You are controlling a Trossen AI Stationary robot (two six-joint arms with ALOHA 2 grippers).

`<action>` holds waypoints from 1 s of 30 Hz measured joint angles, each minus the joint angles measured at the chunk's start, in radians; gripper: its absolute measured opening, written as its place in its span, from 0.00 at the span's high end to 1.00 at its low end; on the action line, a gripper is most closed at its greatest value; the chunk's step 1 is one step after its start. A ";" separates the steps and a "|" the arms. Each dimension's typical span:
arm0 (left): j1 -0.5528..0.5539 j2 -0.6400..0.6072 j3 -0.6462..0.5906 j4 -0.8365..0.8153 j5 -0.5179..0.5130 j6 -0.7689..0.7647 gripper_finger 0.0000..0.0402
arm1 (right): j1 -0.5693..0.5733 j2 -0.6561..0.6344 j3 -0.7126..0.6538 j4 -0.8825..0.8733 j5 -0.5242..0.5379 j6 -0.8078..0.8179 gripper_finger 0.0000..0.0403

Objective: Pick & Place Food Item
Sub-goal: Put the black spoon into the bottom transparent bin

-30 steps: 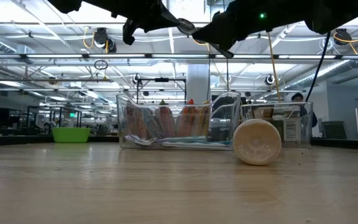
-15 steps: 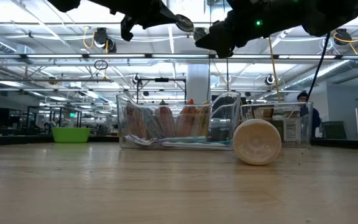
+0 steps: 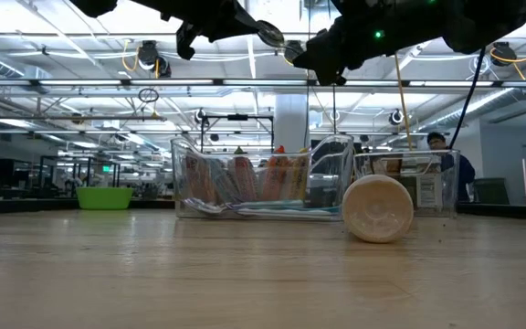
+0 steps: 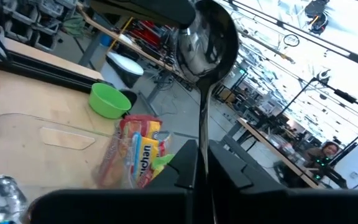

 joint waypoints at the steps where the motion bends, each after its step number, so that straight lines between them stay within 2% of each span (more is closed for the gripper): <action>1: 0.000 0.000 0.000 0.000 0.000 0.000 0.99 | 0.000 0.000 0.000 0.002 0.005 -0.002 0.94; 4: 0.000 0.000 0.000 -0.002 -0.004 0.000 1.00 | -0.001 -0.002 0.000 0.006 0.013 -0.014 0.98; 11: 0.000 0.000 0.000 -0.003 0.010 -0.014 0.94 | -0.001 -0.001 0.000 -0.002 -0.004 -0.037 0.98; 19: 0.014 -0.001 0.000 -0.001 0.099 0.000 0.88 | 0.001 -0.001 -0.001 -0.005 -0.016 -0.060 0.99; 24: 0.030 -0.001 0.000 0.007 0.158 0.031 0.78 | 0.002 0.003 -0.001 -0.015 -0.040 -0.069 0.99; 30: 0.044 -0.001 0.000 0.025 0.182 0.095 0.62 | 0.002 0.002 -0.001 -0.012 -0.028 -0.070 0.99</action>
